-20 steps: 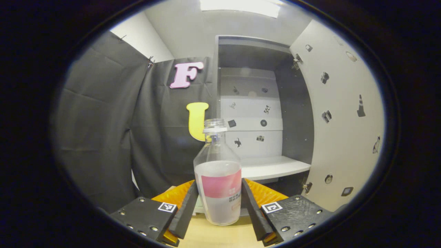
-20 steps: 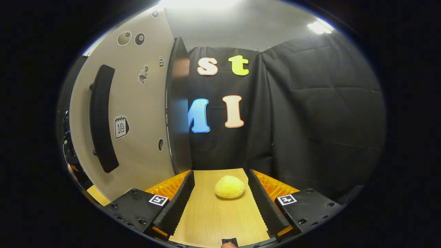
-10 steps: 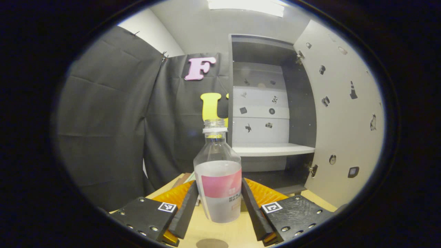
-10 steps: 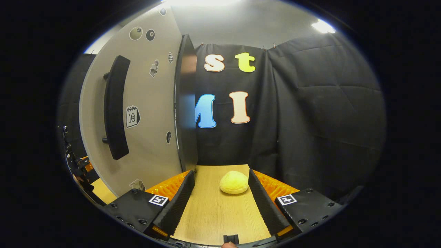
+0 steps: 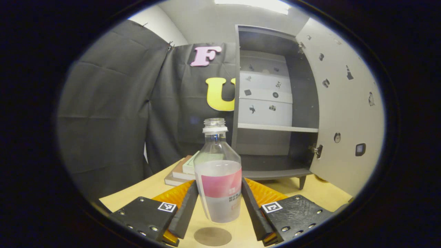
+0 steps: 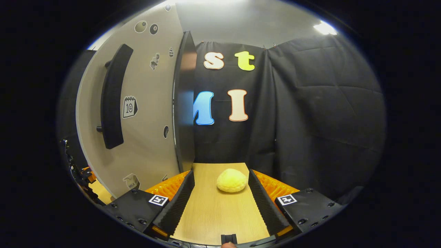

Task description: Open the cabinet door with the right hand, grasp the bottle in the cabinet with the left hand and place it on the coaster, then close the cabinet door with the right hand.

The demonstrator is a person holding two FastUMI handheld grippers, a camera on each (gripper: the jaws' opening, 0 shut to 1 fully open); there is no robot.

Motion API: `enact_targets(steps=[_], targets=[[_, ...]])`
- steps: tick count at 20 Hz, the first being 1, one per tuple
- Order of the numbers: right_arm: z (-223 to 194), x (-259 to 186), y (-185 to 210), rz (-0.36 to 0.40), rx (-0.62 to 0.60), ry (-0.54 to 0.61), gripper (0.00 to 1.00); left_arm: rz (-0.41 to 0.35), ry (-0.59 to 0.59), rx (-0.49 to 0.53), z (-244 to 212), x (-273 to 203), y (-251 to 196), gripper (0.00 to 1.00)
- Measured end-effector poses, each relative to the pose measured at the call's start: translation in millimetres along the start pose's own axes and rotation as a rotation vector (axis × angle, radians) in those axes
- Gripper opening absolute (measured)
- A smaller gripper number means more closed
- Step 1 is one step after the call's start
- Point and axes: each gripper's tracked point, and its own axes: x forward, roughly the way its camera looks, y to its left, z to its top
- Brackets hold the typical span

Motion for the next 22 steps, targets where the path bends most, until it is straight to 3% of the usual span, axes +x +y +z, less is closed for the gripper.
enact_targets(steps=[2,3,5,6,9,11,17,18,20,21,22], targets=[[-2.2,3.3,-0.6,-0.002,0.021,0.005,0.99,0.014,0.017,-0.006,-17.6,2.0,4.5,0.72],[-4.4,4.5,-1.6,-0.003,0.027,0.011,0.94,0.018,0.028,-0.009,-26.1,2.5,5.9,0.72],[-8.5,5.9,-2.4,0.006,0.034,0.028,0.94,0.022,0.048,-0.016,-42.3,2.1,7.2,0.72],[-10.2,4.7,-2.2,0.005,0.033,0.03,0.99,0.025,0.059,-0.017,-50.9,2.9,6.4,0.72],[-16.3,3.0,-6.9,-0.003,0.016,0.044,0.94,0.042,0.088,-0.013,-75.0,-0.3,9.3,0.72],[-18.6,3.6,-7.8,-0.003,0.019,0.053,0.99,0.055,0.103,-0.004,-88.6,0.6,10.3,0.75],[-16.6,4.7,-8.7,-0.002,0.004,0.059,0.99,0.1,0.103,0.056,-113.3,-0.9,12.0,0.72],[-16.5,5.3,-7.4,0.002,-0.002,0.059,0.99,0.104,0.107,0.057,-118.5,-3.0,11.8,0.77],[-16.4,5.9,-4.1,0.01,-0.01,0.06,0.99,0.115,0.125,0.043,-129.1,-9.4,10.7,0.75],[-15.6,6.0,-3.4,0.014,-0.011,0.06,0.94,0.122,0.109,0.041,-127.0,-10.9,11.3,0.75],[-14.8,6.8,-1.8,0.021,-0.012,0.058,0.99,0.127,0.106,0.039,-127.1,-12.3,10.8,0.76]])
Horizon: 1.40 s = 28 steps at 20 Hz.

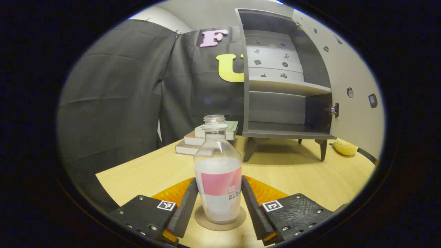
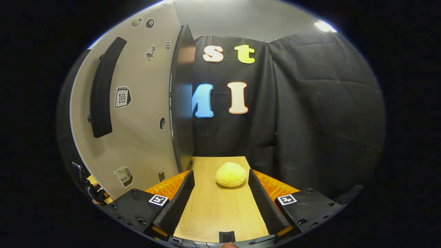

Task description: Open the cabinet door with the right hand, grasp the bottle in the cabinet with the left hand and place it on the coaster, then close the cabinet door with the right hand.

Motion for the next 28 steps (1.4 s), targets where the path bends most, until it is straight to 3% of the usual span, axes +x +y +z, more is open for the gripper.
enact_targets(steps=[3,10,12,13,23,25,28], targets=[[2.4,0.8,2.4,0.01,-0.007,-0.006,0.99,0.001,0.022,0.001,-6.3,-7.2,-3.8,0.73],[5.7,1.8,8.0,0.039,0.011,-0.021,0.99,0.061,0.033,0.05,16.9,-20.3,7.5,0.84],[7.8,2.0,10.1,0.051,0.019,-0.028,0.94,0.055,0.004,0.054,39.1,-28.6,5.1,0.82],[9.1,1.6,11.2,0.059,0.024,-0.032,0.99,0.049,-0.012,0.051,49.7,-31.8,2.7,0.84],[35.7,0.3,22.0,0.181,0.163,-0.065,0.98,0.06,-0.132,0.053,186.5,-93.3,0.8,0.87],[46.9,2.1,24.1,0.217,0.194,-0.069,0.98,0.092,-0.153,0.085,219.7,-108.8,7.2,0.81],[60.3,3.4,27.2,0.236,0.152,-0.074,0.98,0.107,-0.172,0.088,259.6,-127.2,5.3,0.83]])
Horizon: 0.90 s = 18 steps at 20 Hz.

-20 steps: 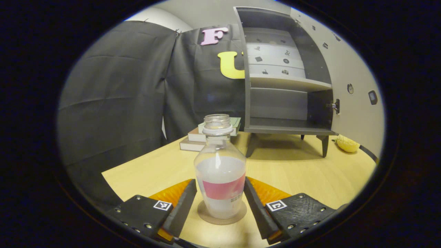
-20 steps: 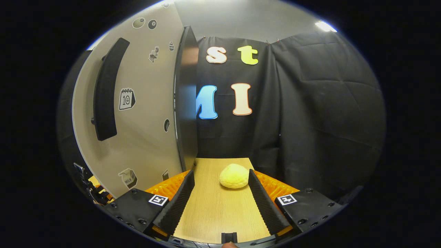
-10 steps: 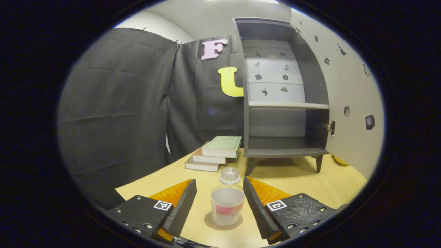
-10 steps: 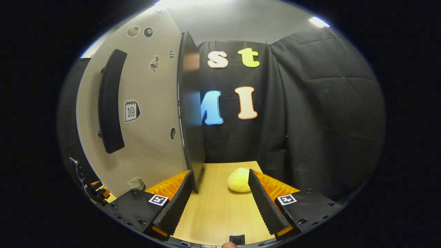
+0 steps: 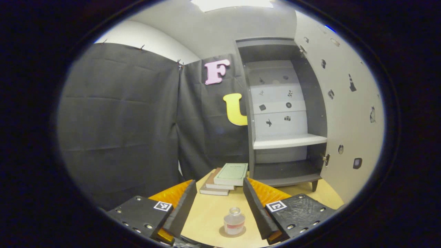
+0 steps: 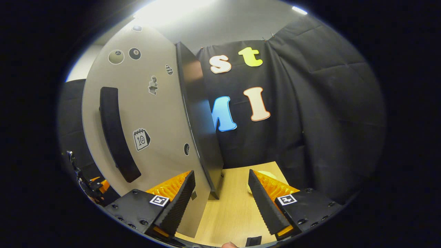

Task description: Open the cabinet door with the right hand, grasp the bottle in the cabinet with the left hand and place it on the coaster, then close the cabinet door with the right hand.

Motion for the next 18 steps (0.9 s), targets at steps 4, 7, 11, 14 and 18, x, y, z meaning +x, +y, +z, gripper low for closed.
enact_targets(steps=[4,7,11,14,18], targets=[[22.8,1.7,22.9,0.033,-0.096,-0.015,0.98,-0.023,0.005,-0.052,18.7,-2.6,-1.0,0.81],[43.1,-1.8,44.0,0.053,-0.132,-0.045,0.93,-0.056,-0.008,-0.079,25.9,5.4,3.3,0.82],[60.7,-7.7,67.2,0.056,-0.153,-0.102,0.95,-0.084,-0.026,-0.046,25.8,18.2,18.3,0.81],[58.4,-9.4,80.1,0.038,-0.172,-0.114,0.94,-0.118,-0.01,-0.049,16.2,25.6,26.0,0.81],[54.4,-4.6,112.8,0.06,-0.178,-0.109,0.9,-0.155,0.007,-0.073,12.7,40.6,34.8,0.82]])
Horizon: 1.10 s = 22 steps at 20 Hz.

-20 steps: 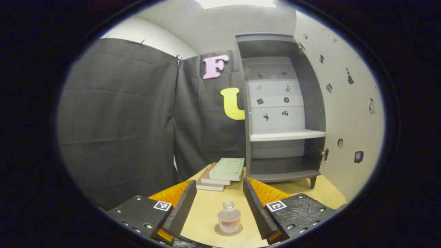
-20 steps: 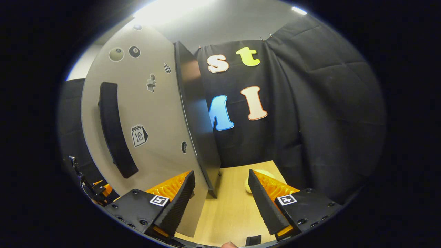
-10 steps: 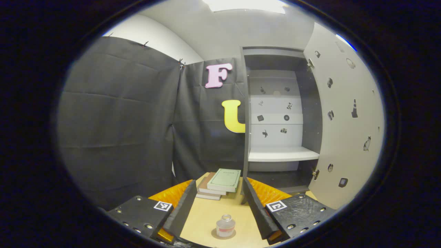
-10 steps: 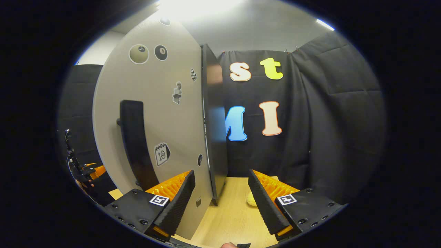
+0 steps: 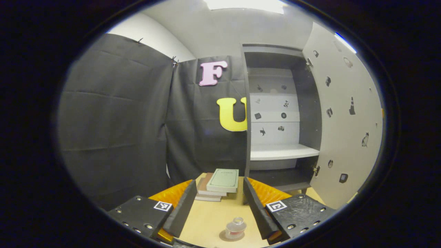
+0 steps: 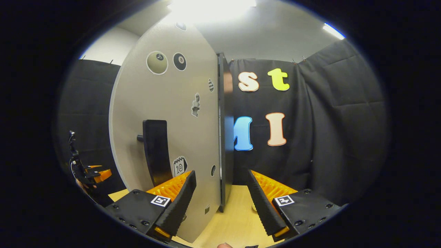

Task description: Open the cabinet door with the right hand, grasp the bottle in the cabinet with the left hand and place it on the coaster, then close the cabinet door with the right hand.

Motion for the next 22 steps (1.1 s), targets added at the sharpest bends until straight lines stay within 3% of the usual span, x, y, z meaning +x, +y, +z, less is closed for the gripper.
enact_targets(steps=[4,6,11,12,14,21,22], targets=[[0.5,9.9,27.5,0.014,-0.008,0.001,0.94,-0.021,0.006,0.005,0.0,7.9,17.0,0.81],[0.8,15.4,39.6,0.019,-0.005,0.003,0.9,-0.026,0.012,0.002,-2.8,13.6,24.1,0.81],[0.9,28.4,63.6,0.053,-0.004,0.015,0.9,-0.036,0.031,-0.039,-11.5,21.3,41.8,0.81],[1.0,32.6,70.1,0.061,-0.005,0.014,0.94,-0.039,0.031,-0.043,-12.5,22.5,43.9,0.81],[0.4,39.2,79.6,0.077,-0.002,0.013,0.9,-0.042,0.031,-0.035,-13.1,21.9,49.4,0.81],[-6.3,65.9,112.4,0.15,0.065,0.006,0.9,-0.02,0.021,-0.003,-10.3,15.2,74.9,0.81],[-6.5,69.1,117.2,0.16,0.074,0.006,0.94,-0.011,0.023,0.001,-11.1,12.6,81.1,0.81]])
